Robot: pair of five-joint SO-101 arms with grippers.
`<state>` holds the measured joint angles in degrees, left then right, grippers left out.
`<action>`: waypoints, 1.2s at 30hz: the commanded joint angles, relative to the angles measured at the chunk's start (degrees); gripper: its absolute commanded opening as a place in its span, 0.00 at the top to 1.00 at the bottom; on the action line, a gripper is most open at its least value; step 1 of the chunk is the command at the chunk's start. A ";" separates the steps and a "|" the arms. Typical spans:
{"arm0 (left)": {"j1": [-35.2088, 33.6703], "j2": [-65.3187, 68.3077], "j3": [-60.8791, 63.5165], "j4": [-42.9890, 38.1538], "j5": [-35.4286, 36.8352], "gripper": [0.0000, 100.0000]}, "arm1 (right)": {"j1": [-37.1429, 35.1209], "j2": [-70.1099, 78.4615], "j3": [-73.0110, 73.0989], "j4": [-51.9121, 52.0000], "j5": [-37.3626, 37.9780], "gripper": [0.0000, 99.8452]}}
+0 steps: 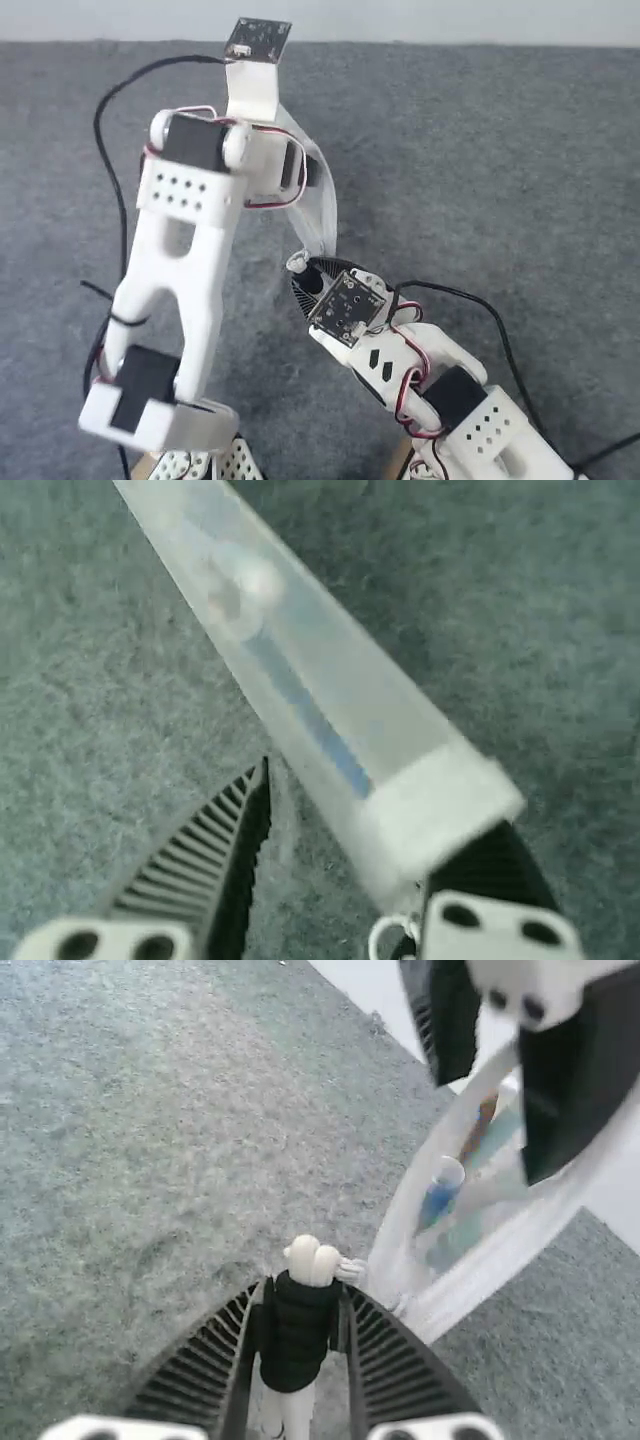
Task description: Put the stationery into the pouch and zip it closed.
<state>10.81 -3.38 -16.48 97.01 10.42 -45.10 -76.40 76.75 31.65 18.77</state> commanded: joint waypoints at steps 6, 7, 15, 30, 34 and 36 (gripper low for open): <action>2.64 -10.90 8.22 -5.89 -2.46 0.76 | -0.48 -1.71 -0.26 1.19 0.70 0.99; 2.64 -11.96 8.92 -6.24 -2.46 0.76 | -0.48 -1.71 -0.26 1.19 0.70 0.99; 3.16 -21.27 13.41 -6.42 -3.08 0.76 | -0.48 -1.71 -0.26 0.75 0.70 0.99; 5.98 -32.53 19.56 -6.42 -6.68 0.76 | -0.31 -1.71 -0.62 0.57 0.26 0.99; 1.05 -34.90 20.18 -6.51 -6.51 0.76 | 2.51 -1.80 -0.26 -2.68 0.09 0.99; -3.16 -35.16 20.18 -7.21 -6.51 0.76 | 3.65 -1.80 -0.26 -3.91 -2.46 0.99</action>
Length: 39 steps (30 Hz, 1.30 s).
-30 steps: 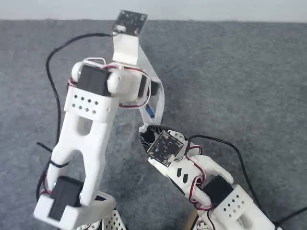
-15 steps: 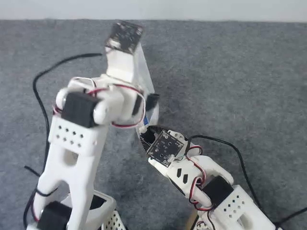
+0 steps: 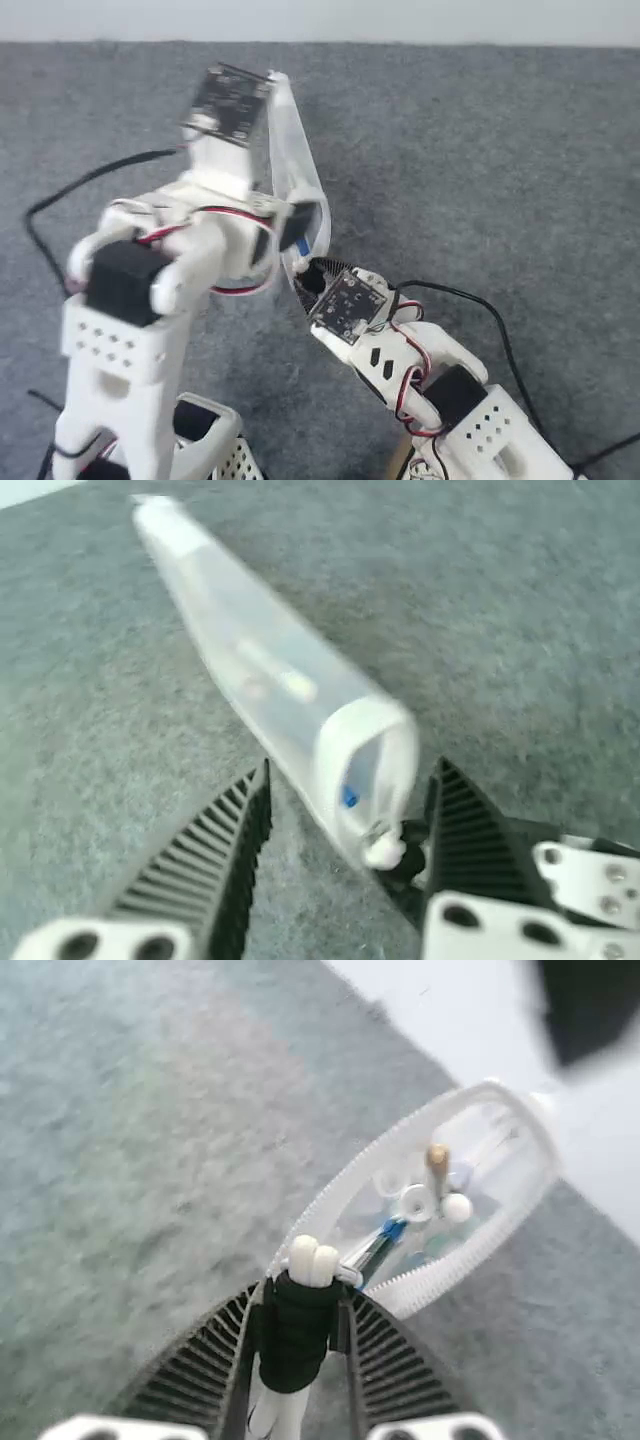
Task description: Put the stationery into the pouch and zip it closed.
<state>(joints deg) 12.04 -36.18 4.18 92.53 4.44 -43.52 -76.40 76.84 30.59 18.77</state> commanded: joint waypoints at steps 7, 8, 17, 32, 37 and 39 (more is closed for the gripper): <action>-13.71 -2.29 2.95 -7.65 3.78 0.76 | 2.59 -1.80 -0.79 -8.84 -11.25 0.99; -13.89 -2.29 4.44 -9.23 3.96 0.76 | 2.59 -1.80 -0.79 -9.63 -11.60 0.99; -13.71 -4.75 9.36 -11.16 -0.97 0.76 | 3.38 -1.80 -0.70 -17.01 -13.54 0.99; -4.48 -8.09 16.22 -9.23 -13.19 0.68 | 12.18 -19.38 -3.69 -2.24 -11.96 0.99; -0.44 -9.32 18.68 -8.97 -16.35 0.68 | 12.18 -26.59 -3.60 3.38 -6.95 0.99; 1.41 -11.69 20.53 -9.14 -17.93 0.68 | 12.00 -27.30 -3.87 4.53 -6.86 0.99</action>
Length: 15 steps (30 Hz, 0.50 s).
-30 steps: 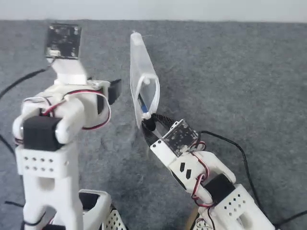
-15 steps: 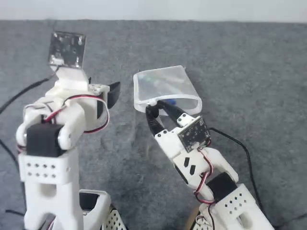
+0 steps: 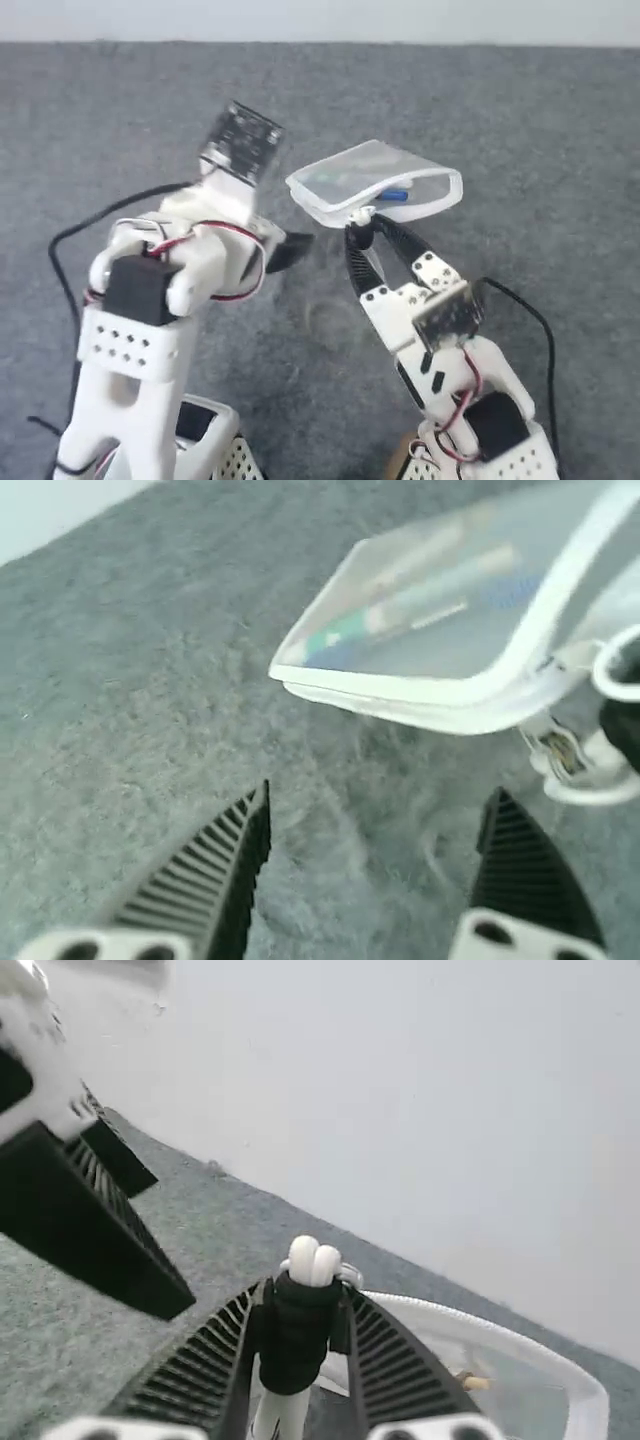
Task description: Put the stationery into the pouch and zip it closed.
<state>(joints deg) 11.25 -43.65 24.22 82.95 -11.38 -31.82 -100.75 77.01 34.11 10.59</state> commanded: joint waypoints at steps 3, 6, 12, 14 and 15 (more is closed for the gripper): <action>4.66 -8.88 4.53 -2.29 -2.55 0.68 | 0.22 -2.95 -4.31 1.19 1.32 0.99; 6.33 -13.36 10.07 -7.38 -2.55 0.68 | 0.22 -2.95 -4.40 1.27 1.32 0.99; 9.32 -19.52 19.56 -17.05 -2.55 0.69 | -1.10 -3.03 -7.47 5.41 1.14 0.99; 10.02 -21.45 22.37 -20.22 -2.55 0.72 | -2.68 -3.03 -9.93 8.66 1.14 0.99; 10.46 -22.51 23.87 -21.80 -2.64 0.73 | -3.21 -3.03 -10.73 9.80 1.14 0.99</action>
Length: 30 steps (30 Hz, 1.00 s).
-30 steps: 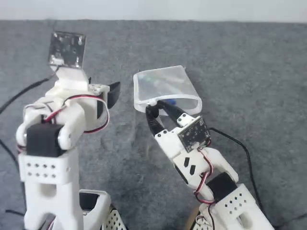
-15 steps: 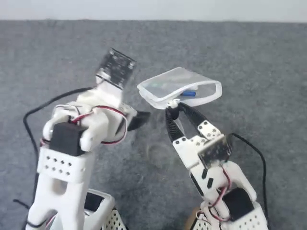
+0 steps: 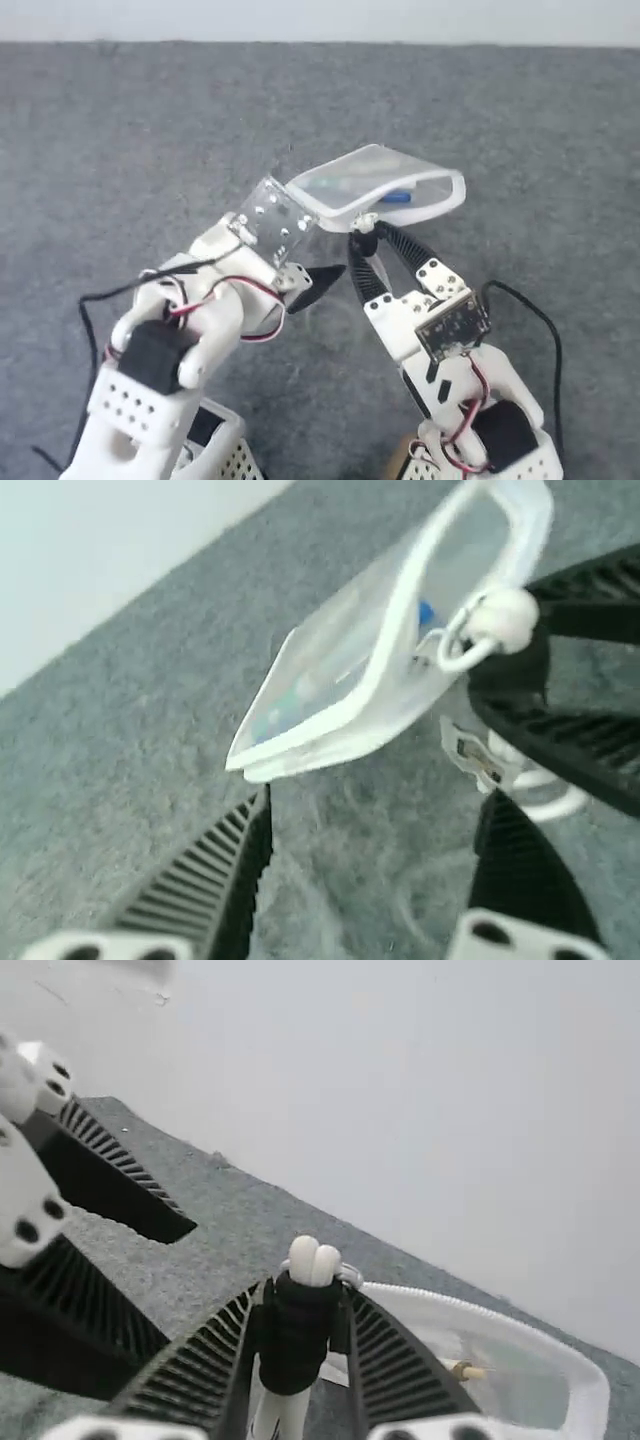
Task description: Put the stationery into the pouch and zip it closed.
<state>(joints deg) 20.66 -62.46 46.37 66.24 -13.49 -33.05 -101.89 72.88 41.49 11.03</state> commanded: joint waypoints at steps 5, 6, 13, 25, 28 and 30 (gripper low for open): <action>2.99 -9.14 9.19 -10.81 -3.25 0.76 | -2.42 -1.89 -7.21 3.82 0.70 0.99; 3.43 -10.11 10.59 -11.69 -4.75 0.76 | -2.42 -1.98 -7.30 3.91 0.70 0.99; 3.52 -16.62 17.89 -16.70 -6.86 0.76 | -2.59 -1.89 -12.04 9.89 0.70 0.99; 3.96 -23.03 25.01 -22.07 -6.77 0.76 | -4.79 -1.89 -14.95 14.90 0.97 0.99; 4.13 -23.30 26.24 -24.00 -6.77 0.76 | -9.98 -1.89 -16.53 18.15 1.14 0.99; 5.63 -23.30 26.59 -24.00 -6.77 0.76 | -11.38 -1.89 -16.97 18.86 1.14 0.99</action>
<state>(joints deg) 24.97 -84.62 73.36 44.35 -19.82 -41.76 -102.68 60.40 59.69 11.03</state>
